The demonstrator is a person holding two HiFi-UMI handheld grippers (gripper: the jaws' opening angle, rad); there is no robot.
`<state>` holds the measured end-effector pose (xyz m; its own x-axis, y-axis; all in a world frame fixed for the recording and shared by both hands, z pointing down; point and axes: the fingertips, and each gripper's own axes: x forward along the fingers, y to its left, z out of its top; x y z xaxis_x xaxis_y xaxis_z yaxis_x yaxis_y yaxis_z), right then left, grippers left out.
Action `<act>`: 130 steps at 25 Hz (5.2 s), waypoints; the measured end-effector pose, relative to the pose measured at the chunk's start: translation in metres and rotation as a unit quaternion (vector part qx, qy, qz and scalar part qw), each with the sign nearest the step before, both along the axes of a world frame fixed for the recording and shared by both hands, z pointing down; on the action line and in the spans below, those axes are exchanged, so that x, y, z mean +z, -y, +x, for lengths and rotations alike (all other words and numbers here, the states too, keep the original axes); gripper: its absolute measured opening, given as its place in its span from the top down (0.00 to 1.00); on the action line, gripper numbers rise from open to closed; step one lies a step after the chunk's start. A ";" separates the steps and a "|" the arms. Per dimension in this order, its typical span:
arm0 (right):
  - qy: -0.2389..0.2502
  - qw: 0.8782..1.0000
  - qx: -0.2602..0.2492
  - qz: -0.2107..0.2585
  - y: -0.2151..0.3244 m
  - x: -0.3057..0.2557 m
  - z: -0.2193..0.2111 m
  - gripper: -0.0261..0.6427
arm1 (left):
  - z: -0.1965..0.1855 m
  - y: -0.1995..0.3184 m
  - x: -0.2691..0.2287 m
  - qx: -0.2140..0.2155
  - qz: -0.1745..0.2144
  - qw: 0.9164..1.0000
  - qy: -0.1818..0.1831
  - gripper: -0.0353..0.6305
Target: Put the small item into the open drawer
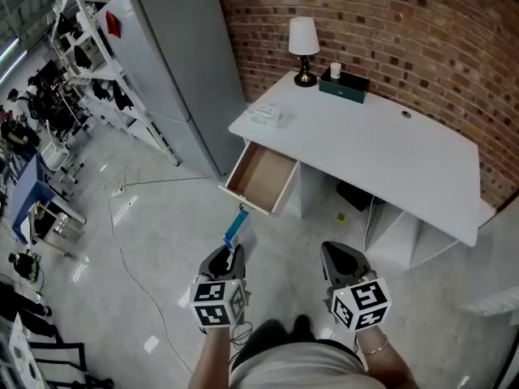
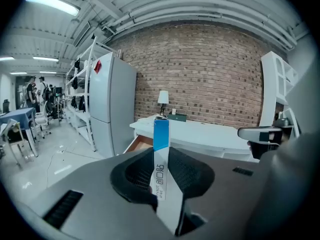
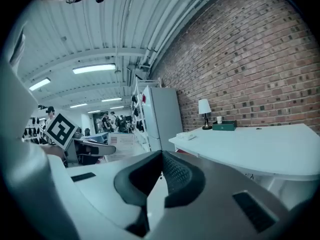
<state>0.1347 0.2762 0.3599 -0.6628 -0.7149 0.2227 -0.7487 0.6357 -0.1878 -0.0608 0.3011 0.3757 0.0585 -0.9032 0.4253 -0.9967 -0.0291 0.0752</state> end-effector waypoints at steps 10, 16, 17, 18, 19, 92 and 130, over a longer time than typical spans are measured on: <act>0.001 1.000 0.007 0.007 0.011 -0.006 0.007 0.95 | -0.003 0.007 -0.004 -0.008 0.004 1.000 0.001 0.79; 0.003 1.000 0.011 0.004 0.029 -0.002 0.005 0.95 | -0.006 0.025 -0.001 -0.009 0.006 1.000 0.007 0.79; 0.003 1.000 0.012 0.004 0.034 -0.001 0.003 0.95 | -0.008 0.030 0.000 -0.010 0.006 1.000 0.007 0.79; 0.003 1.000 0.012 0.004 0.040 -0.001 0.001 0.95 | -0.011 0.036 0.001 -0.011 0.007 1.000 0.007 0.79; 0.003 1.000 0.012 0.004 0.046 0.000 -0.001 0.95 | -0.014 0.043 0.002 -0.012 0.007 1.000 0.007 0.79; -0.027 0.994 0.089 -0.065 0.459 0.076 -0.115 0.95 | -0.102 0.488 0.281 0.099 -0.226 0.969 0.028 0.79; -0.044 0.989 0.084 -0.115 0.478 0.133 -0.109 0.95 | -0.076 0.507 0.445 0.154 -0.402 0.895 0.119 0.79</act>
